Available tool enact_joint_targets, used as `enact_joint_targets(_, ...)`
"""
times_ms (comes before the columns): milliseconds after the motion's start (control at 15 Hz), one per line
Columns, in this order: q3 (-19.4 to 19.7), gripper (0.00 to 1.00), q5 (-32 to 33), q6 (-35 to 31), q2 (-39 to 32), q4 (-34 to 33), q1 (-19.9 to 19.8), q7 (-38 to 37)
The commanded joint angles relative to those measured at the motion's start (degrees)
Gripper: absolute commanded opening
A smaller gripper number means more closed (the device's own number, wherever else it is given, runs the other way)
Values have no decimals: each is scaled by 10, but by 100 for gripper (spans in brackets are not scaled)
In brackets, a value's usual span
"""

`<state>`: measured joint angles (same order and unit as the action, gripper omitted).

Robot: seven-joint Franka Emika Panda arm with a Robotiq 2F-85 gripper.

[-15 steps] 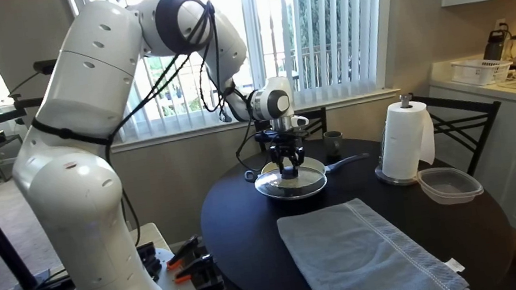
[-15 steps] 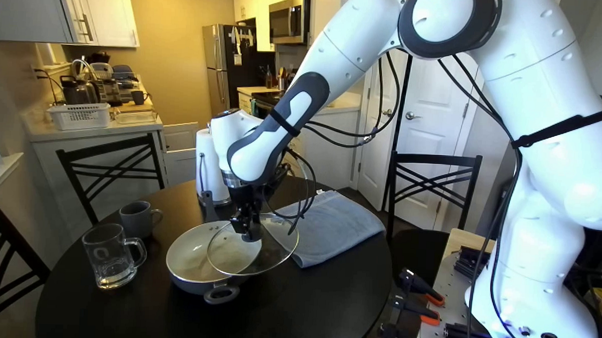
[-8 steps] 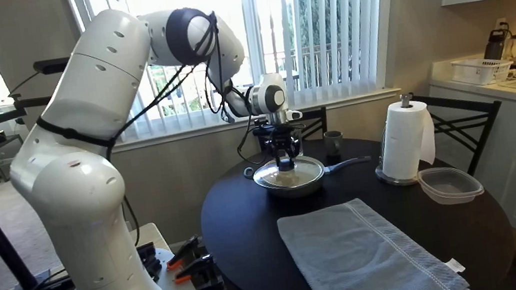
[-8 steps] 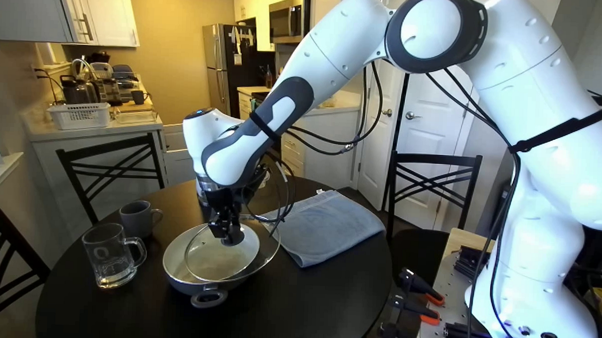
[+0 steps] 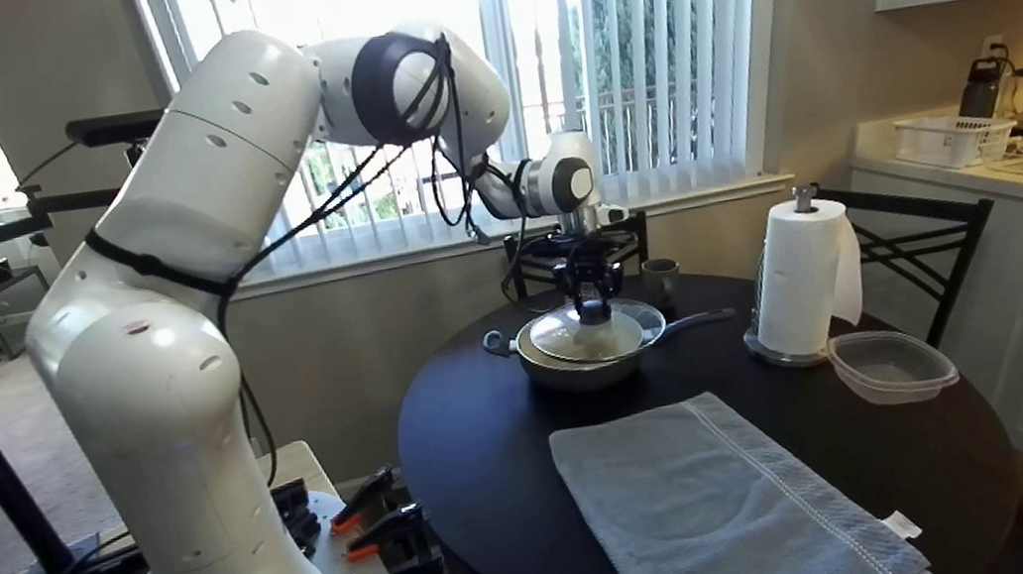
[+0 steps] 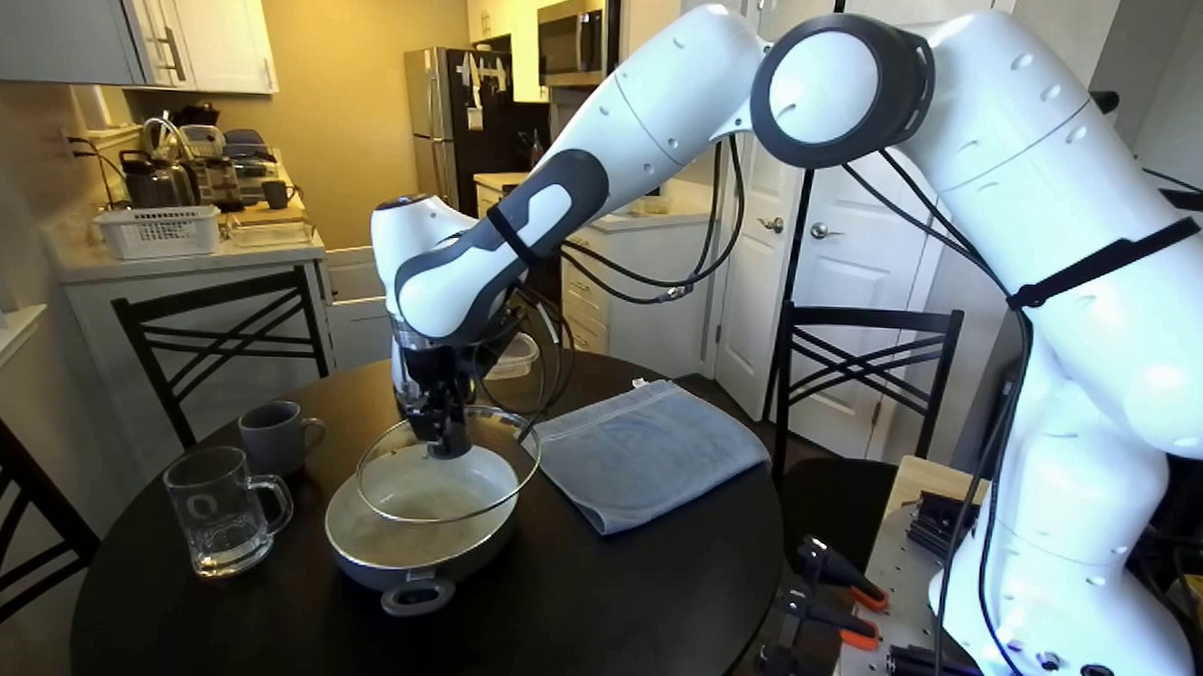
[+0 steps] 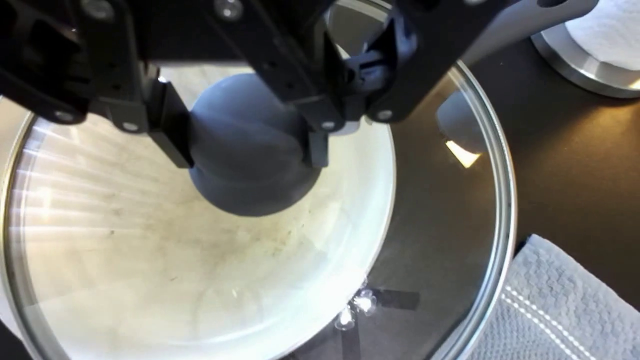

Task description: Lift the lid from the towel and use it to cover the pan

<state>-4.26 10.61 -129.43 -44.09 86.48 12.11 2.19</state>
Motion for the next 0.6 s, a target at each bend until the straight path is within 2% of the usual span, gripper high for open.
enact_joint_targets(0, -29, 33, -32, 38, -17, -39, -21, 55)
enact_joint_targets(533, -55, 33, -36, 82, -56, -79, 1, 79)
